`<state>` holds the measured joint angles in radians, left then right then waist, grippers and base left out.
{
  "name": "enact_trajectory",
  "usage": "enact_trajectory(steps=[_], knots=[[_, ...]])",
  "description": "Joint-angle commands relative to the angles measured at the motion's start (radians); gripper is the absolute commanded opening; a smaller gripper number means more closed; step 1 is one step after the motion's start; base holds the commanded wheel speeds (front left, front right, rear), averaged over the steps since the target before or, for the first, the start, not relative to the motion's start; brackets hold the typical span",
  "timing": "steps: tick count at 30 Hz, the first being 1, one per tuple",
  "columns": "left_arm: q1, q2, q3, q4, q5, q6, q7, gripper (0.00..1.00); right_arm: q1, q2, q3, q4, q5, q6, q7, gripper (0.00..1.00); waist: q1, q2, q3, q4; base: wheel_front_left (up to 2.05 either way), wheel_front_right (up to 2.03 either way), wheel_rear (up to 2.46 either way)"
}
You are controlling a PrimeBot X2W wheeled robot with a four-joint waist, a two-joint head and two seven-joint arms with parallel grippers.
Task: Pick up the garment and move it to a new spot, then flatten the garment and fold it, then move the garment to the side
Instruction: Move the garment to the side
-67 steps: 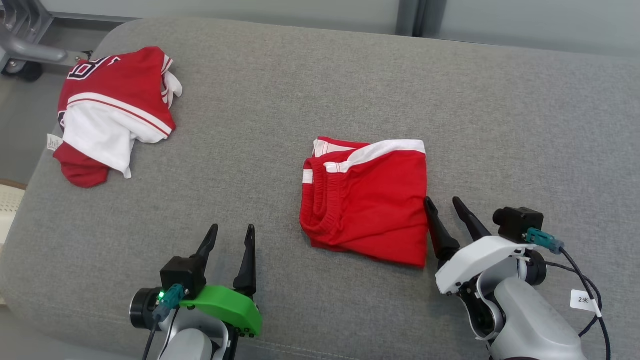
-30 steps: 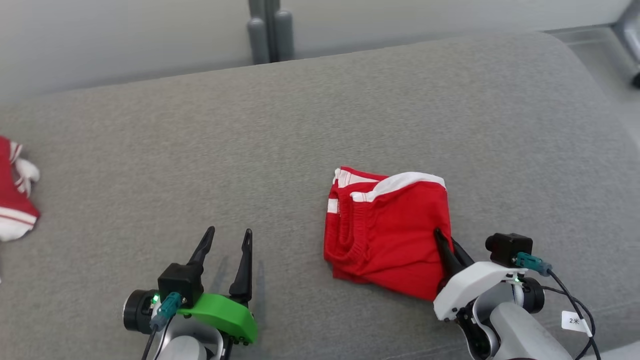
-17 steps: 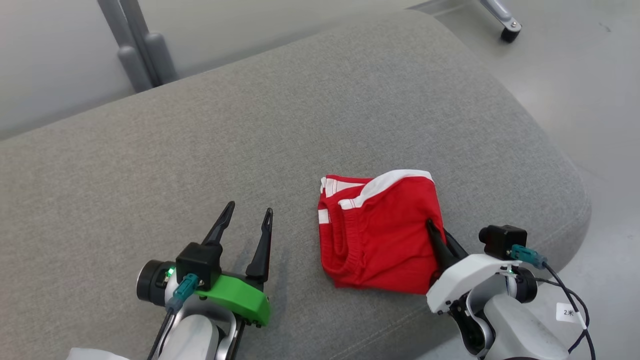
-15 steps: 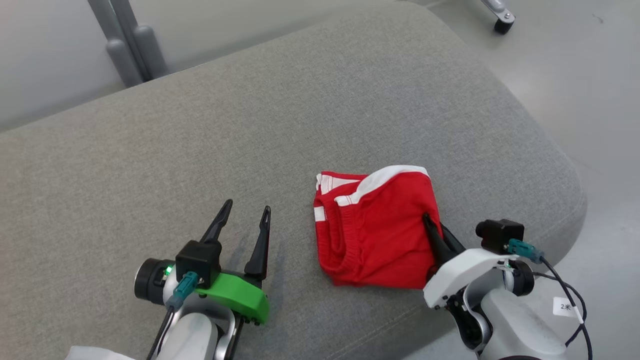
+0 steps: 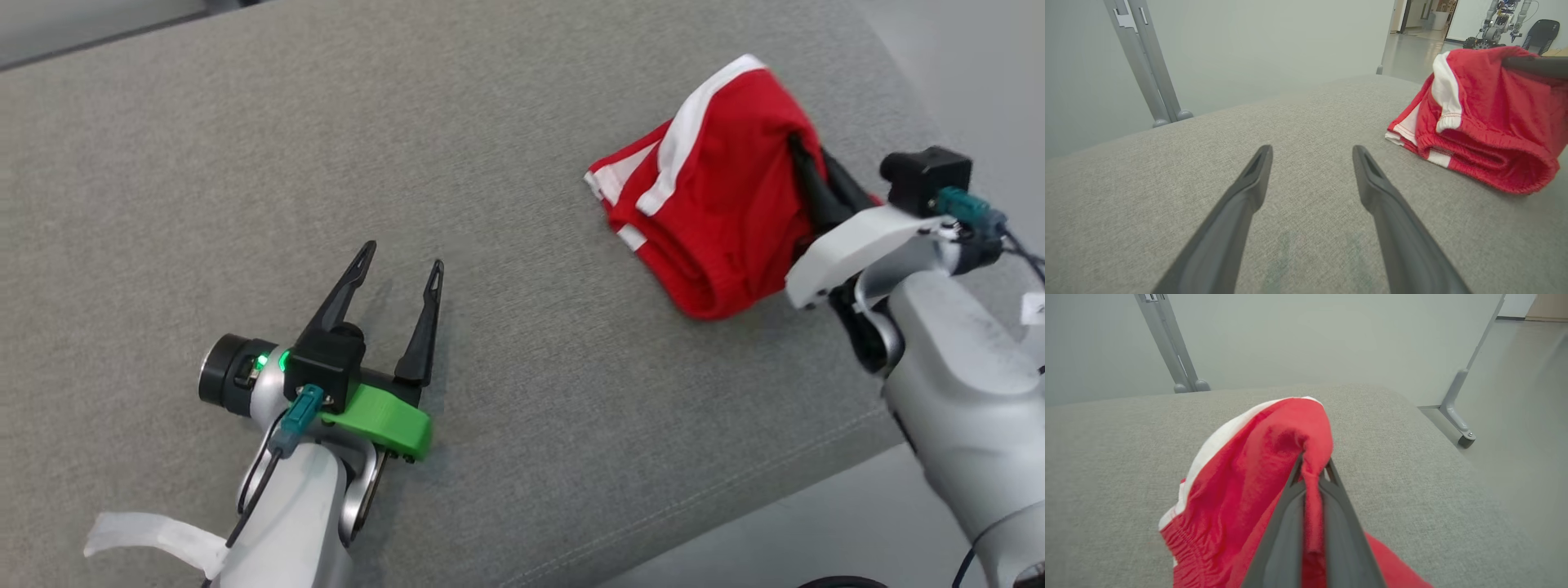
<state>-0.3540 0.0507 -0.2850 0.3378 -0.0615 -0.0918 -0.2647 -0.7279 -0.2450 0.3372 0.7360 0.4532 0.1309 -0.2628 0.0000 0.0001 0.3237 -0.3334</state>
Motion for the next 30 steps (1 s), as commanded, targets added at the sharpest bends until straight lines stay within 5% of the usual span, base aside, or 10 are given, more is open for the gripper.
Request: enact_trajectory(steps=[1,8,12,13,14,22,30], knots=[[-0.020,0.009,0.005,-0.006,0.005,-0.003,0.001,1.00,-0.018,-0.007,-0.005,0.005,-0.009,0.000,-0.003,0.00,0.0000,-0.0001,0.123,0.125,0.00,0.00,0.00],[-0.044,0.021,-0.006,-0.034,0.041,-0.013,0.001,1.00,-0.166,-0.149,-0.123,0.164,-0.082,-0.001,-0.003,0.00,0.0000,-0.0001,0.192,0.195,0.00,0.00,0.00],[-0.059,0.021,-0.021,-0.045,0.050,-0.017,0.001,1.00,-0.194,-0.230,-0.302,0.248,-0.186,-0.001,-0.003,0.00,0.0000,-0.0001,0.212,0.218,0.00,0.00,0.00],[-0.059,0.021,-0.021,-0.045,0.050,-0.015,0.001,1.00,-0.189,-0.236,-0.349,0.246,-0.212,-0.001,-0.003,0.76,0.0000,-0.0001,0.211,0.220,0.00,0.00,0.00],[-0.060,0.021,-0.019,-0.042,0.049,-0.012,0.001,1.00,-0.176,-0.229,-0.394,0.239,-0.237,-0.001,-0.003,1.00,0.0000,-0.0001,0.209,0.219,0.00,0.00,0.00],[-0.028,0.017,-0.008,-0.003,0.031,0.004,0.002,1.00,-0.069,-0.089,-0.648,0.019,-0.442,-0.001,-0.003,1.00,0.0000,-0.0001,0.146,0.199,0.00,0.00,0.00],[0.018,0.012,0.030,0.050,0.019,0.044,0.001,1.00,0.118,0.034,-0.455,-0.164,-0.453,-0.001,-0.003,1.00,0.0000,-0.0001,0.017,0.214,0.00,0.00,0.00]])
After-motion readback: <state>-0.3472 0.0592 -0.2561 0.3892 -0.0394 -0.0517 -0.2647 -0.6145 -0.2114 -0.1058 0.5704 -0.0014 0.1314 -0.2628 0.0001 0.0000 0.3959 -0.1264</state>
